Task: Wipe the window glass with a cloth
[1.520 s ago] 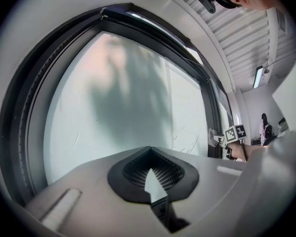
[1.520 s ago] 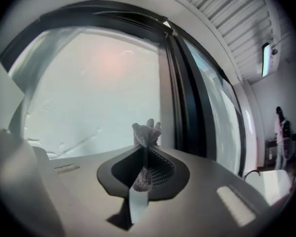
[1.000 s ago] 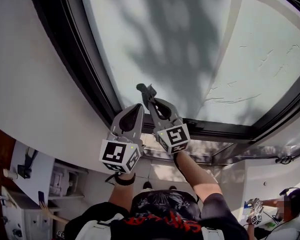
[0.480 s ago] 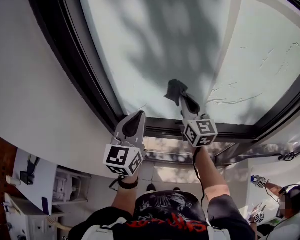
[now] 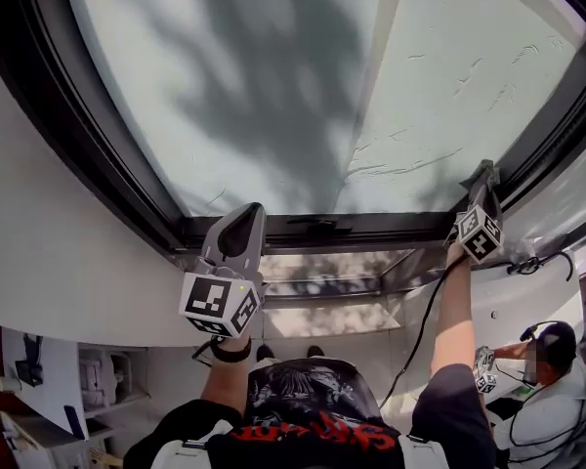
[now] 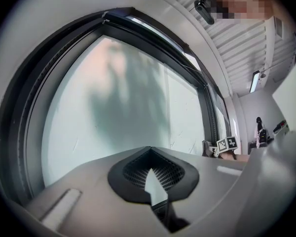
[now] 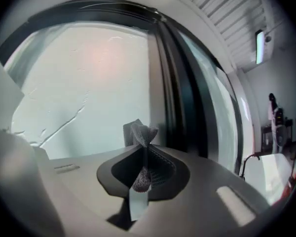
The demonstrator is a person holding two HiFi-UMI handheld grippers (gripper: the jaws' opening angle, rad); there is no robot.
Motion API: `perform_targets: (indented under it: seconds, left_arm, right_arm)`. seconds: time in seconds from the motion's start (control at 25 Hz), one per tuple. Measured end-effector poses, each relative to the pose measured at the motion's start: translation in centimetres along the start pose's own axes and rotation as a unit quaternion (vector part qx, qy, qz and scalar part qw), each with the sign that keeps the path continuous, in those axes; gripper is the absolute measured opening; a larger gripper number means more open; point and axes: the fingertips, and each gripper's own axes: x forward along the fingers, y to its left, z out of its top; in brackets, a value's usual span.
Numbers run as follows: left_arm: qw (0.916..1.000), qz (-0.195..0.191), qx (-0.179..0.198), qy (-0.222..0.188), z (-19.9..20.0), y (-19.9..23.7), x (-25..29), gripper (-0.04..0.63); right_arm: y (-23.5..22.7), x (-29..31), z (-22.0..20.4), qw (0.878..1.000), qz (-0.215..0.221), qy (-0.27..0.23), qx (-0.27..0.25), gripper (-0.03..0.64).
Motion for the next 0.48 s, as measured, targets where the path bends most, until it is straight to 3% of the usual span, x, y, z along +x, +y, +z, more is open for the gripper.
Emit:
perform_targets:
  seconds: [0.04,0.12,0.2,0.28,0.36,0.48]
  left_arm:
    - [1.0,-0.001,0.001,0.002,-0.1,-0.3,-0.1,-0.011]
    - [1.0,0.005,0.004,0.005,-0.3,-0.2,-0.2,-0.011]
    - [0.9998,0.019,0.006,0.006,-0.4,0.6,-0.5,-0.011]
    - [0.9993,0.036,0.007,0.005,-0.4,1.6,-1.2,-0.011]
    - [0.9985,0.054,0.01,0.003,-0.1,2.8,-2.4,-0.011]
    - [0.9961,0.087,0.014,-0.004,0.5,4.7,-4.7,-0.011]
  right_arm:
    - [-0.9,-0.2,0.1,1.0,-0.013,-0.001,0.009,0.027]
    - [1.2,-1.7,0.5,0.999,0.017,-0.014,0.023,0.027]
    - [7.3,-4.6,0.9,0.994,0.095,-0.036,0.026,0.026]
    - [16.3,-8.8,0.9,0.977,0.204,-0.057,0.019,0.028]
    - [26.9,-13.8,0.3,0.942,0.328,-0.065,0.016,0.026]
    - [41.5,-21.7,-1.0,0.86,0.506,-0.055,0.025,0.027]
